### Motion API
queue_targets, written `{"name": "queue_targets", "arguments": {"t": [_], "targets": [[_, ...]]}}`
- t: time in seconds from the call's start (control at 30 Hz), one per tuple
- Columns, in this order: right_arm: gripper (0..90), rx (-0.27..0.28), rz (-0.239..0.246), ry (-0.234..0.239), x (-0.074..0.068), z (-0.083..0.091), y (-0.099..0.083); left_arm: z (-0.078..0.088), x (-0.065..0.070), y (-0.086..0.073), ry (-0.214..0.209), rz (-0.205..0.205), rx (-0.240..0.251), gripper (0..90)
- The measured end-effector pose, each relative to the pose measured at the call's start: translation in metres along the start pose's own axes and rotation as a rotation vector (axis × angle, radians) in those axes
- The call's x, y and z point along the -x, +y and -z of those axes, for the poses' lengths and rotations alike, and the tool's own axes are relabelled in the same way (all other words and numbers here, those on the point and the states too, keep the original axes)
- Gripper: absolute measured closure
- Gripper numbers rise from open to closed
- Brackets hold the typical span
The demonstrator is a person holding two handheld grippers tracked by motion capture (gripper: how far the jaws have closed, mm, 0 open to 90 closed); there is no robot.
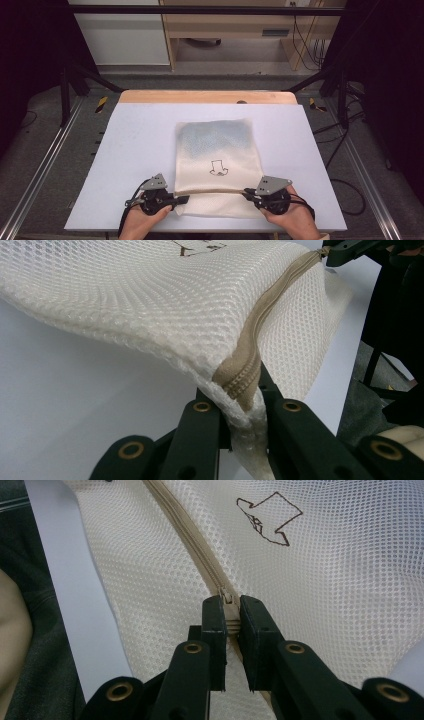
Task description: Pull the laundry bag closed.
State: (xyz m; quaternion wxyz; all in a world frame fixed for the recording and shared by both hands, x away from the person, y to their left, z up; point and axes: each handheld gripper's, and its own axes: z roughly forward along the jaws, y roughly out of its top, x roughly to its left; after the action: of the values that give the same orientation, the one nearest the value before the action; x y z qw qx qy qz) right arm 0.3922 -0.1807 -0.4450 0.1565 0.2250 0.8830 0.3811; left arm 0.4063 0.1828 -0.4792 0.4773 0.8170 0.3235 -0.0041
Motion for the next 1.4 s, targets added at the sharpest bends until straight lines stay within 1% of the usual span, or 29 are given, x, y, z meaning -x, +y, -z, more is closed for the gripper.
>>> {"name": "queue_targets", "arguments": {"t": [1.4], "targets": [[82.1,-0.005,-0.029,-0.021,0.007,0.009,-0.013,0.001,-0.001,0.0,0.005,-0.001,-0.002,84.7]]}}
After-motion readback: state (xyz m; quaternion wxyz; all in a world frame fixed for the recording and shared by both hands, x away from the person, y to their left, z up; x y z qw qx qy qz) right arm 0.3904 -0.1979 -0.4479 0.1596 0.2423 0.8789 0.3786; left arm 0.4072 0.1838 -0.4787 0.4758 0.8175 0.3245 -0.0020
